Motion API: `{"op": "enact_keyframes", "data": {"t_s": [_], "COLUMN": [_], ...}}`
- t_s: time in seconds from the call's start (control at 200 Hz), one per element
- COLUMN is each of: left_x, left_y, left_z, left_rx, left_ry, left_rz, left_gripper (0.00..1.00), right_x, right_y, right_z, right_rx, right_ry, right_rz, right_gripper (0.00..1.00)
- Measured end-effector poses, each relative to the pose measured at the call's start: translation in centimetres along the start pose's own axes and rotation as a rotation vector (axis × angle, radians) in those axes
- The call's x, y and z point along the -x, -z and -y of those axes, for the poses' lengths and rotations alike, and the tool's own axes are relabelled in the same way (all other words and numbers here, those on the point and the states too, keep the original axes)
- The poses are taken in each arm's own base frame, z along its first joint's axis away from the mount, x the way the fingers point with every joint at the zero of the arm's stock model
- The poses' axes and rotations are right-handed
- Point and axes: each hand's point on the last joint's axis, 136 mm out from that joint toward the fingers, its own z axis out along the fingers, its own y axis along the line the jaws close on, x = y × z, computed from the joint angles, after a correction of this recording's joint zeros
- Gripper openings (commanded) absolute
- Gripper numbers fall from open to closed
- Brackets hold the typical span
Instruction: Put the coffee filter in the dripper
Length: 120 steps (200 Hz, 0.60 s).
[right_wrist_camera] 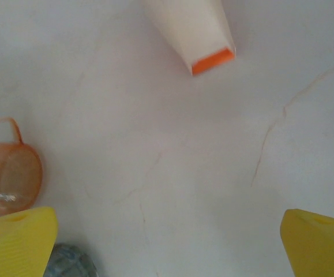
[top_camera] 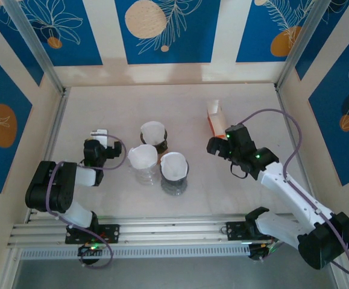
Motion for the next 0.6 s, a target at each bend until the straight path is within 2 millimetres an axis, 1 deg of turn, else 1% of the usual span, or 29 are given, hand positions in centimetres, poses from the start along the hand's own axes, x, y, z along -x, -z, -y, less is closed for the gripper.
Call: {"op": "enact_keyframes", "data": {"t_s": [0.12,0.195,0.265,0.38,0.425,0.475,0.525,0.6], "left_x": [0.8,1.1,1.2,1.3,1.3,1.2,1.2,1.2], "left_y": [0.0,0.0,0.1,0.1,0.1,0.1,0.1,0.1], "left_z": [-0.5,-0.8,-0.9,-0.9,-0.9,-0.9,-0.9,-1.0], "left_rx": [0.028,0.044,0.051,0.053,0.054,0.054,0.057,0.060], "left_ry": [0.003,0.005,0.006,0.006,0.006,0.006,0.006,0.006], "left_rz": [0.031,0.044,0.049,0.054,0.054,0.053,0.053,0.053], "left_gripper": [1.00,1.00,1.00,1.00,1.00,1.00,1.00,1.00], "right_x": [2.6,3.6,3.5,2.2,2.0,2.4,3.2,4.5], "right_y": [1.1,1.1,0.3,-2.0,-2.6,-3.0,-3.3,-3.7], "right_z": [0.0,0.2,1.1,3.2,4.2,5.0,5.8,6.4], "right_rx": [0.029,0.039,0.026,-0.020,-0.038,-0.057,-0.076,-0.090], "right_ry": [0.020,0.054,0.087,0.144,0.149,0.147,0.151,0.170], "right_rz": [0.124,0.210,0.264,0.286,0.295,0.315,0.348,0.396], "right_gripper": [0.99,0.99,0.99,0.99,0.99,0.99,0.99,0.99]}}
